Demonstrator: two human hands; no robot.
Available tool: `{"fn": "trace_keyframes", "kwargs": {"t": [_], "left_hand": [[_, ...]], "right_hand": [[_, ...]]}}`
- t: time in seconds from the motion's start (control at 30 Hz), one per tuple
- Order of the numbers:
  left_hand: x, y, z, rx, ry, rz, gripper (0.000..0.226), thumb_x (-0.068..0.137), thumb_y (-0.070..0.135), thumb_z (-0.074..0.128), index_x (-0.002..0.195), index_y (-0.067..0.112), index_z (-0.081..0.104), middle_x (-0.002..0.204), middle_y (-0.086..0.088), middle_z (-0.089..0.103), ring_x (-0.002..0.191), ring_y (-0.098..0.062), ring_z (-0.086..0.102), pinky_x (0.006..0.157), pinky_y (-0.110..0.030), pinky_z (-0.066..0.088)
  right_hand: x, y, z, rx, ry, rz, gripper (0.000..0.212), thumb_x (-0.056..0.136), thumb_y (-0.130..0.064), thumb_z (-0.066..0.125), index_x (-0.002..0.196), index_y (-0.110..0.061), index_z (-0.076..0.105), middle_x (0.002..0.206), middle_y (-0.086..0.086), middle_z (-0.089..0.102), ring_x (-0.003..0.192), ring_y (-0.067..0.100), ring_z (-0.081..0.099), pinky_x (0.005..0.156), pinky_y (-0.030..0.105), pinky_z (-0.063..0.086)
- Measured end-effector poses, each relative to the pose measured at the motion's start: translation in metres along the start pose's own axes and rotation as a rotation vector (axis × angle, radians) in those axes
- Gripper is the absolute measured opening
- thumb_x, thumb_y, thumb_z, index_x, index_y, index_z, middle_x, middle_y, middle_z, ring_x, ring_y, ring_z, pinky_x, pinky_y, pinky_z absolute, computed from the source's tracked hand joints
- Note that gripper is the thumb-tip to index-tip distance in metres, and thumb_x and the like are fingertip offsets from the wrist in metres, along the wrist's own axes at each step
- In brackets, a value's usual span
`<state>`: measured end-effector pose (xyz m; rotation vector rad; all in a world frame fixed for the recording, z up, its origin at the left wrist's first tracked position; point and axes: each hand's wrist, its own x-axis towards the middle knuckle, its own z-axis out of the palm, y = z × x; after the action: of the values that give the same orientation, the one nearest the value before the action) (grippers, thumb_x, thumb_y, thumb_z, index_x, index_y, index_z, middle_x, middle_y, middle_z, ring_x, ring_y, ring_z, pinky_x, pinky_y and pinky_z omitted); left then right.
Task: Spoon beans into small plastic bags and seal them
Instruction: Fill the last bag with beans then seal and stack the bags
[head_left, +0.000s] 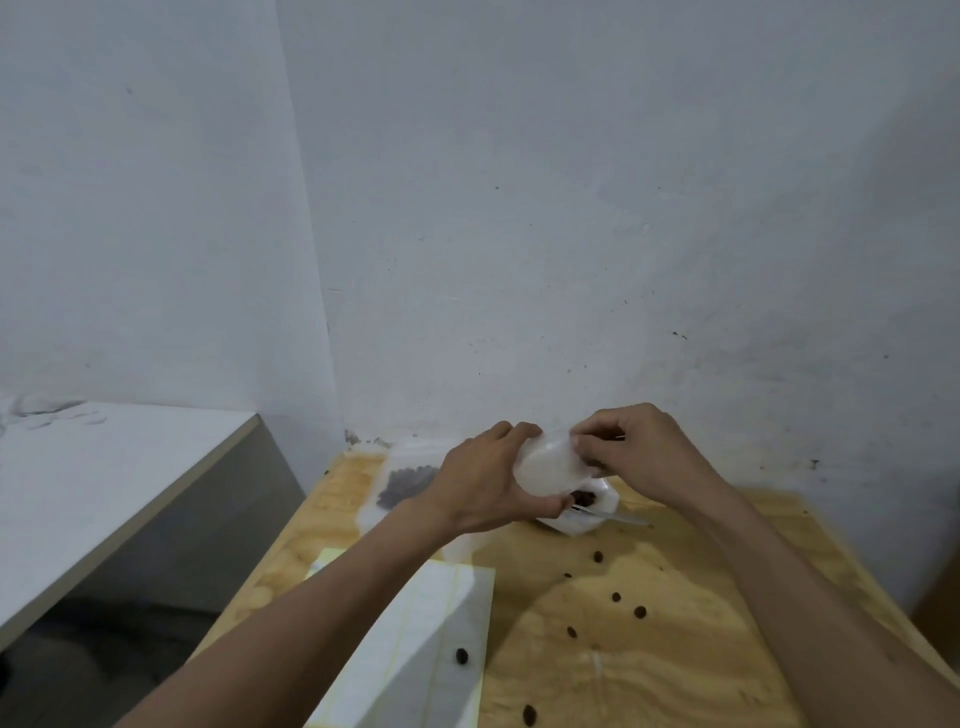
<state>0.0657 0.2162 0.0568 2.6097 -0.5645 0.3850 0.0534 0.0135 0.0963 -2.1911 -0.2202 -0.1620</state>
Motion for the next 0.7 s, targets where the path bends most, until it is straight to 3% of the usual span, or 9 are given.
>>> {"fn": "trace_keyframes", "kwargs": {"t": [0.1, 0.17, 0.23, 0.33, 0.4, 0.47, 0.6, 0.7], "left_hand": [[0.005, -0.015, 0.000, -0.090, -0.070, -0.151, 0.071, 0.074, 0.072, 0.073, 0.123, 0.023, 0.058, 0.108, 0.006, 0.059, 0.093, -0.012, 0.056, 0.072, -0.024, 0.039], [0.009, -0.020, 0.002, -0.232, -0.116, -0.233, 0.060, 0.077, 0.070, 0.073, 0.101, 0.016, 0.062, 0.097, 0.003, 0.061, 0.083, -0.012, 0.055, 0.067, -0.024, 0.040], [0.014, -0.021, 0.006, -0.425, -0.202, -0.342, 0.066, 0.074, 0.074, 0.072, 0.108, 0.018, 0.068, 0.106, 0.002, 0.068, 0.092, -0.014, 0.063, 0.082, -0.031, 0.053], [0.020, -0.016, 0.016, -0.524, -0.351, -0.473, 0.074, 0.071, 0.078, 0.070, 0.124, 0.026, 0.065, 0.123, 0.005, 0.064, 0.109, -0.020, 0.061, 0.095, -0.038, 0.051], [0.024, -0.016, 0.022, -0.516, -0.417, -0.515, 0.082, 0.071, 0.078, 0.070, 0.131, 0.023, 0.064, 0.121, 0.004, 0.064, 0.107, -0.019, 0.062, 0.096, -0.038, 0.051], [0.027, -0.018, 0.026, -0.527, -0.415, -0.562, 0.090, 0.067, 0.079, 0.073, 0.132, 0.018, 0.063, 0.120, 0.001, 0.065, 0.103, -0.018, 0.062, 0.095, -0.037, 0.052], [0.030, -0.023, 0.030, -0.646, -0.318, -0.648, 0.113, 0.059, 0.080, 0.076, 0.140, 0.006, 0.052, 0.138, -0.008, 0.057, 0.120, -0.027, 0.058, 0.096, -0.038, 0.050], [0.028, -0.022, 0.029, -0.681, -0.270, -0.639, 0.109, 0.066, 0.076, 0.076, 0.144, 0.005, 0.048, 0.141, -0.006, 0.053, 0.123, -0.027, 0.054, 0.092, -0.037, 0.047]], "right_hand": [[0.002, 0.029, -0.005, -0.270, 0.080, 0.059, 0.010, 0.092, -0.029, 0.070, 0.097, -0.024, 0.077, 0.097, -0.010, 0.076, 0.093, 0.009, 0.070, 0.083, 0.030, 0.055], [-0.001, 0.047, -0.005, -0.497, -0.013, 0.211, 0.036, 0.091, -0.048, 0.067, 0.117, -0.023, 0.069, 0.118, -0.004, 0.069, 0.105, 0.016, 0.065, 0.086, 0.034, 0.053], [-0.005, 0.061, -0.002, -0.542, -0.135, 0.335, 0.057, 0.084, -0.060, 0.069, 0.126, -0.022, 0.060, 0.123, 0.000, 0.063, 0.105, 0.019, 0.062, 0.080, 0.032, 0.051], [-0.010, 0.066, 0.009, -0.524, -0.227, 0.348, 0.045, 0.080, -0.048, 0.078, 0.111, -0.023, 0.057, 0.106, -0.001, 0.065, 0.083, 0.013, 0.062, 0.064, 0.030, 0.050], [-0.010, 0.068, 0.016, -0.420, -0.174, 0.305, 0.018, 0.086, -0.032, 0.076, 0.091, -0.017, 0.068, 0.083, 0.001, 0.073, 0.061, 0.011, 0.062, 0.059, 0.032, 0.054], [-0.009, 0.068, 0.014, -0.272, -0.121, 0.325, 0.014, 0.088, -0.018, 0.073, 0.077, -0.011, 0.074, 0.063, 0.004, 0.072, 0.047, 0.013, 0.059, 0.052, 0.029, 0.054], [-0.007, 0.064, 0.004, -0.315, -0.070, 0.347, 0.017, 0.084, -0.009, 0.067, 0.071, -0.005, 0.078, 0.061, 0.011, 0.073, 0.053, 0.023, 0.069, 0.055, 0.028, 0.056], [-0.006, 0.061, 0.003, -0.448, 0.051, 0.171, 0.018, 0.082, -0.009, 0.061, 0.078, 0.002, 0.075, 0.073, 0.020, 0.073, 0.069, 0.034, 0.070, 0.052, 0.033, 0.049]]}}
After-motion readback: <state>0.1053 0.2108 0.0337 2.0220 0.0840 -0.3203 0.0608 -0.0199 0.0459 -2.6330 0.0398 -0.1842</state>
